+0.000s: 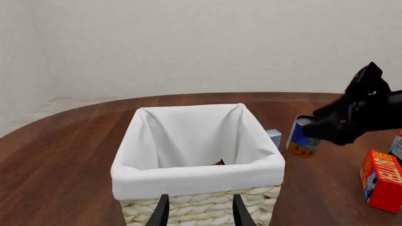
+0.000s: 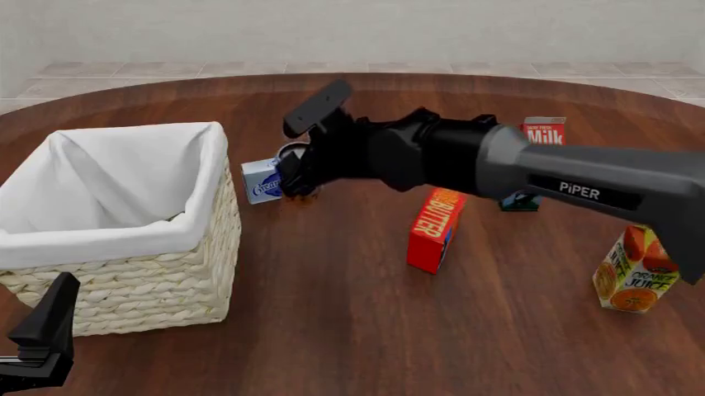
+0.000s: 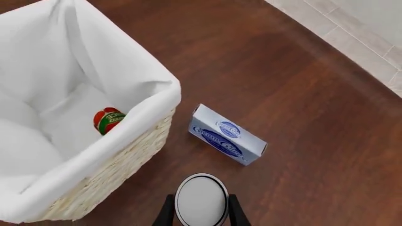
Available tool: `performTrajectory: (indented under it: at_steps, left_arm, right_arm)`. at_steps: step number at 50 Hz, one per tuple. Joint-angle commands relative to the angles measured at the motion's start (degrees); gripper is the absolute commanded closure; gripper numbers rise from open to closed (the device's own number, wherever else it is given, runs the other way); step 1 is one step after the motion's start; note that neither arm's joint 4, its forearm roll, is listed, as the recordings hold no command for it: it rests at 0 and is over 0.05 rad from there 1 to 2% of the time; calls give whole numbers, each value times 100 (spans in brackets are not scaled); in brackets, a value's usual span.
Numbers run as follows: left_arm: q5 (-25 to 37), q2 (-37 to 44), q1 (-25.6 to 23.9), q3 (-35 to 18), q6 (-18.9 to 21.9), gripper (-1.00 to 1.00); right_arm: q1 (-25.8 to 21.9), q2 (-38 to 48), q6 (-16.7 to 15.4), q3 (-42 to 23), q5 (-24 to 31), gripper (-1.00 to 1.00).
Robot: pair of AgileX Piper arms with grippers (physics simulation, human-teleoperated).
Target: Pick up the alphabet soup and the tomato sauce, and put them in the basket.
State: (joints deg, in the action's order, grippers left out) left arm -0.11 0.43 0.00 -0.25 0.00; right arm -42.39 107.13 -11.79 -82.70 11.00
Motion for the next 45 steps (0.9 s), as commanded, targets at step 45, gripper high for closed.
performTrajectory:
  at_steps: [45]
  left_arm:
    - [0, 0, 0, 0, 0, -100]
  right_arm:
    - [-216, -846, -65, -581, 673, 100]
